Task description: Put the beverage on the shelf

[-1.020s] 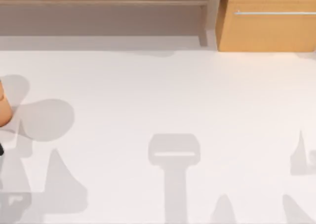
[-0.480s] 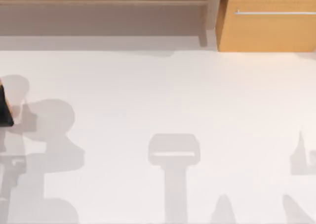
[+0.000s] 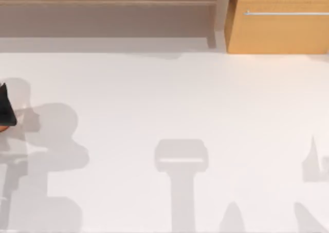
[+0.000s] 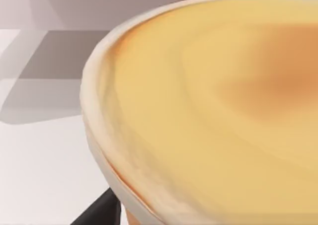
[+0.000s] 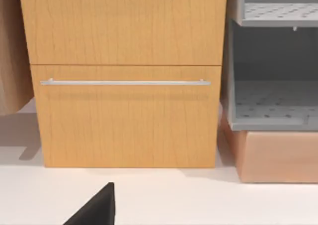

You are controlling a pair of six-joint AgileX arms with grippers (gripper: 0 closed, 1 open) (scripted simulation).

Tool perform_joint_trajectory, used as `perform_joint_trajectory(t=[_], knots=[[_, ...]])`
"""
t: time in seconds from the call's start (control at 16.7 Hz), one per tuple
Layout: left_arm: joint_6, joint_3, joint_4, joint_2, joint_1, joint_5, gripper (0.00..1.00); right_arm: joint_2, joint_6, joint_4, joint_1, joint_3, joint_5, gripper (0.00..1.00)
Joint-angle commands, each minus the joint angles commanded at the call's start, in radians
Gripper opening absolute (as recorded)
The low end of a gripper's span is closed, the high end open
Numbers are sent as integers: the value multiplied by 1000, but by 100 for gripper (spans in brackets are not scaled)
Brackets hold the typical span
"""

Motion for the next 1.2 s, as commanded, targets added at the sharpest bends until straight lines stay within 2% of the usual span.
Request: perform_joint_trajectory(t=[0.66, 1.2], knots=[[0, 0, 0, 0, 0, 0, 2, 0, 0, 0, 0, 0, 0, 100], [2, -1, 0, 0, 1, 0, 0, 0, 0, 0, 0, 0, 0, 100]])
